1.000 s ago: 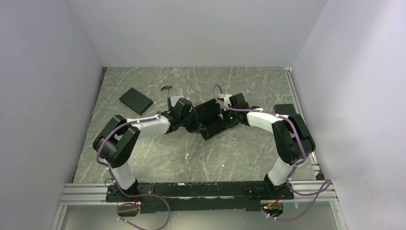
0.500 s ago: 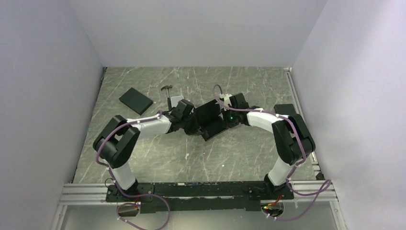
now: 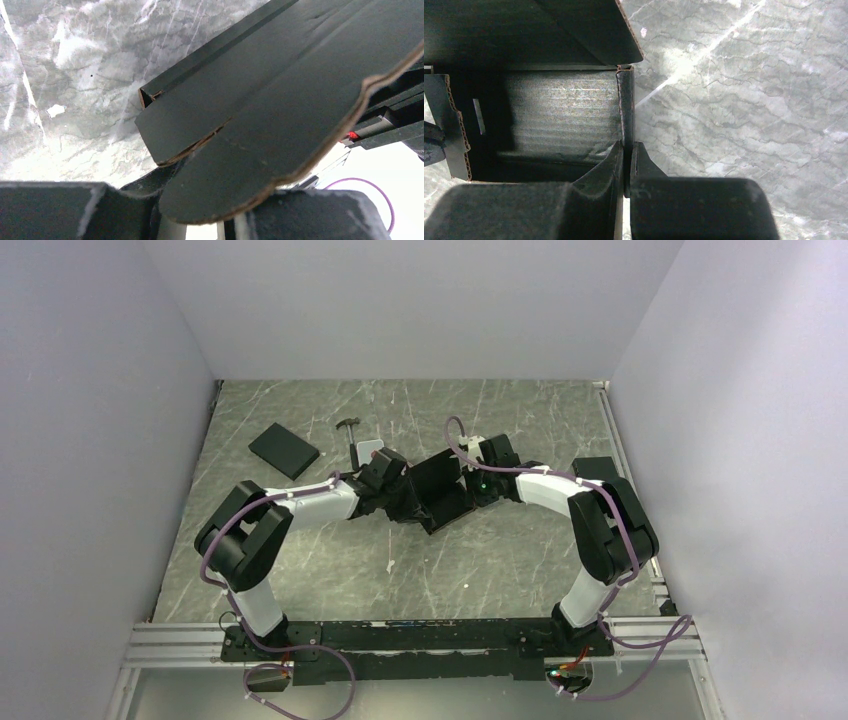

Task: Fold the paper box
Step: Fold the paper box at the center of the board.

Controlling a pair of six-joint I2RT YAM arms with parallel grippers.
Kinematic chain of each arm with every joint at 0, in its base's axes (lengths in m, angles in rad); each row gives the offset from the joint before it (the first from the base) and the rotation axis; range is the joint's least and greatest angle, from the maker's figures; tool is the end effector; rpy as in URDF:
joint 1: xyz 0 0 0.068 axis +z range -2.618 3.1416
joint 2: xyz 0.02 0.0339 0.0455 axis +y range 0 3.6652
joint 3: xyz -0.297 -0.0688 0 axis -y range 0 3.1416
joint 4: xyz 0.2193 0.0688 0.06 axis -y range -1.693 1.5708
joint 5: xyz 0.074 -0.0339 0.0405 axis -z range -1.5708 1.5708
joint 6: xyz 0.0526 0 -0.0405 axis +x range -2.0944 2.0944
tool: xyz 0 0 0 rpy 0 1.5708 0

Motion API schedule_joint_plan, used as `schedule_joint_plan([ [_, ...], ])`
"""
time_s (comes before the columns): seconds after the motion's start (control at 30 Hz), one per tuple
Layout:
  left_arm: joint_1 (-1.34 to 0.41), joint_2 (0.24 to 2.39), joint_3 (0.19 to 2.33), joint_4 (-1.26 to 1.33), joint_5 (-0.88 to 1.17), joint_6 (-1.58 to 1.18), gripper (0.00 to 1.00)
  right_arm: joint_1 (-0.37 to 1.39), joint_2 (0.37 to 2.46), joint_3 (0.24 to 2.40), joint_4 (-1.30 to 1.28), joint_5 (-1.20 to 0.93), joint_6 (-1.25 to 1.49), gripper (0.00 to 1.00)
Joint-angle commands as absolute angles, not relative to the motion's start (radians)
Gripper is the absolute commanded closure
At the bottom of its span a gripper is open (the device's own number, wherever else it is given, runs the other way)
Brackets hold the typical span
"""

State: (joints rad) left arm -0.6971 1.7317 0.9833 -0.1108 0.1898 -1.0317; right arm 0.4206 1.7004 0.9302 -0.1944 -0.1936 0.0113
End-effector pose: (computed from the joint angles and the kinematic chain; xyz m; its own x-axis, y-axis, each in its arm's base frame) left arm 0.2629 -0.2331 0.2062 -0.9202 -0.3287 -0.2126 -0.1261 0.7632 -0.6338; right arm 0.2963 0.1436 0.1951 -0.7558 -0.3259 -0.5679 -0.4922 0.8548 0.1645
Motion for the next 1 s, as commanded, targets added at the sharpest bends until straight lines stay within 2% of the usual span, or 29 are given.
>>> schedule_joint_plan([
  [0.0, -0.706, 1.735, 0.997, -0.184, 0.156, -1.028, 0.73, 0.425, 1.680, 0.962, -0.175, -0.227, 0.025, 1.00],
  [0.27, -0.706, 1.732, 1.019, -0.238, 0.148, -1.008, 0.75, 0.425, 1.680, 0.962, -0.175, -0.229, 0.025, 1.00],
  [0.5, -0.705, 1.731, 1.023, -0.252, 0.151, -1.000, 0.91, 0.425, 1.678, 0.963, -0.175, -0.229, 0.025, 1.00],
  [0.7, -0.704, 1.724, 1.005, -0.238, 0.158, -1.000, 0.90, 0.425, 1.675, 0.962, -0.175, -0.229, 0.025, 1.00],
  [0.97, -0.706, 1.722, 0.994, -0.199, 0.167, -0.996, 0.77, 0.425, 1.675, 0.962, -0.174, -0.230, 0.025, 1.00],
])
